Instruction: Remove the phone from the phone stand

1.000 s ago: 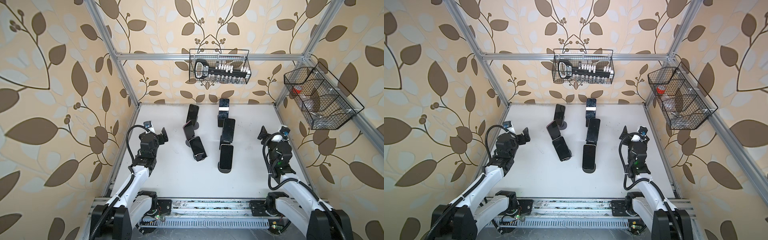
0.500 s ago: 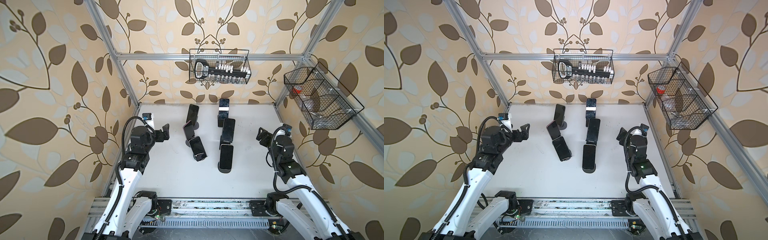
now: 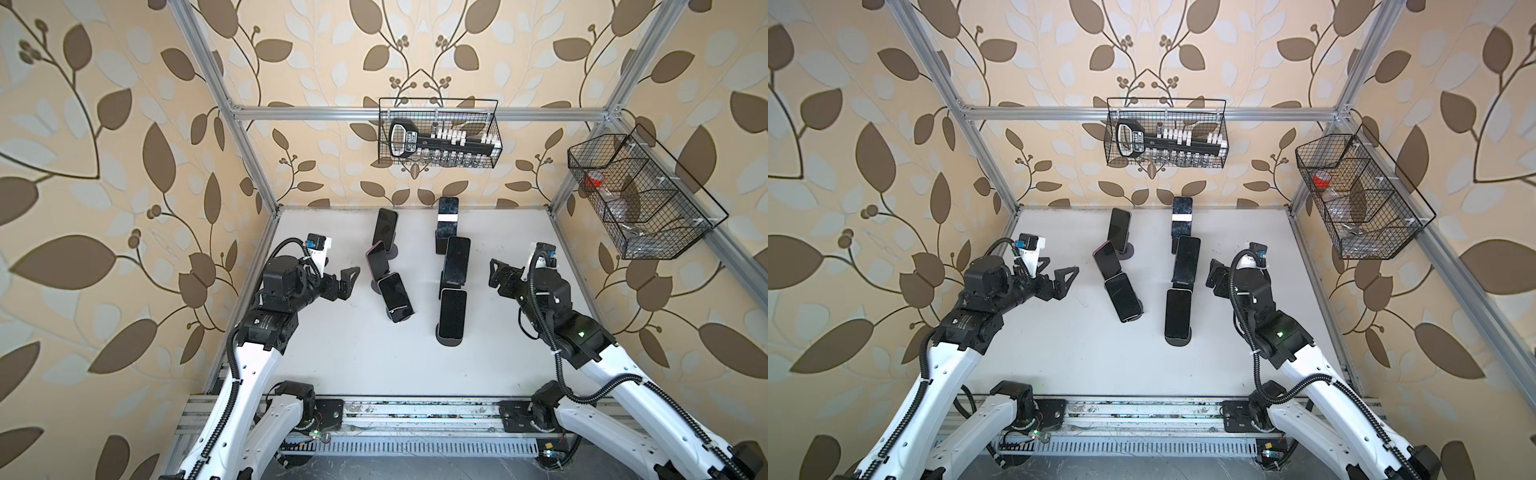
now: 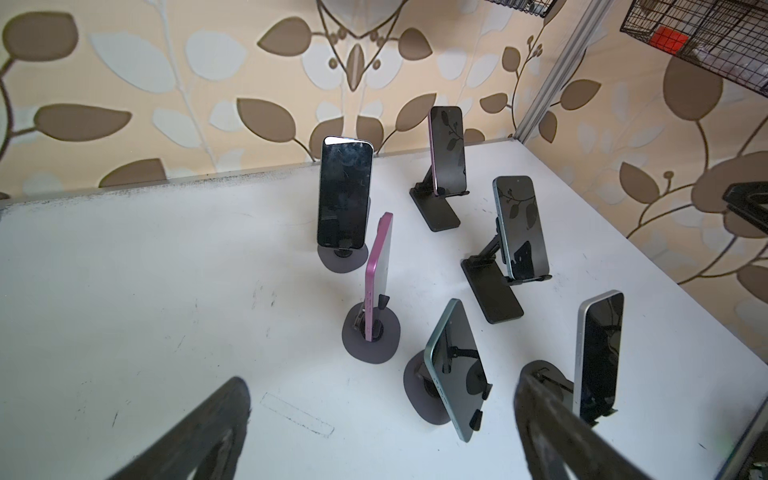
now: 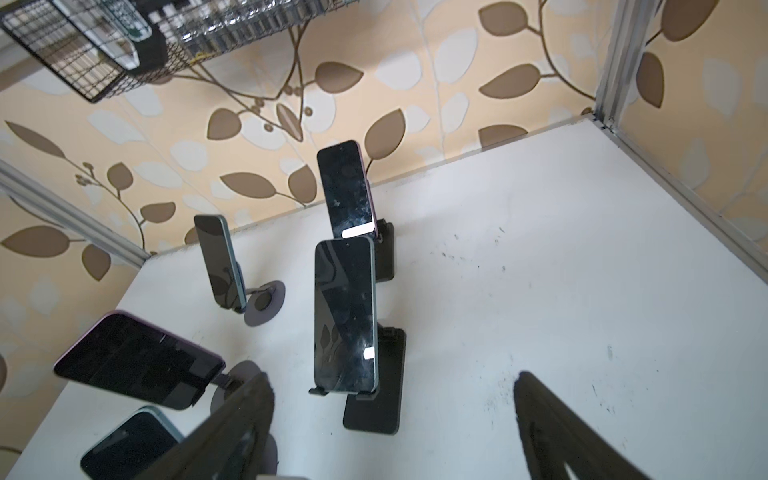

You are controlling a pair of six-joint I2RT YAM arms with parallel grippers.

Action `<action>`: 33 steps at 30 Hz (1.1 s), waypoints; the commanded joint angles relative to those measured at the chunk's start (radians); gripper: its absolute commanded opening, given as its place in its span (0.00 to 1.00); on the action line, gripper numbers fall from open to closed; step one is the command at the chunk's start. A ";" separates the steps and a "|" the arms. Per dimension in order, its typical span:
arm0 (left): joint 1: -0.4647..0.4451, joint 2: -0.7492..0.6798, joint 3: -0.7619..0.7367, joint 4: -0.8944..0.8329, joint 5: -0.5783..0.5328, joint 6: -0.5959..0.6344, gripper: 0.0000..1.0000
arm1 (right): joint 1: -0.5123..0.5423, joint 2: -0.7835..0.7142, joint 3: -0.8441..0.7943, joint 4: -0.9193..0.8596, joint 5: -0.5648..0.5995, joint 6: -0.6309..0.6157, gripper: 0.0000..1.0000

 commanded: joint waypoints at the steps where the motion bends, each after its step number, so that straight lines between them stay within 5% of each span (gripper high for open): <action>1: -0.003 -0.045 -0.001 0.009 0.030 0.013 0.99 | 0.049 0.002 0.035 -0.091 0.070 0.019 0.91; 16: -0.007 -0.130 -0.052 0.081 0.141 0.005 0.99 | 0.258 0.062 0.121 -0.272 0.174 0.021 0.89; 30: -0.037 -0.102 -0.097 0.174 0.591 0.051 0.97 | 0.519 0.179 0.192 -0.406 0.352 0.129 0.88; 33: -0.072 -0.125 -0.138 0.169 0.672 0.149 0.94 | 0.563 0.197 0.193 -0.418 0.353 0.162 0.88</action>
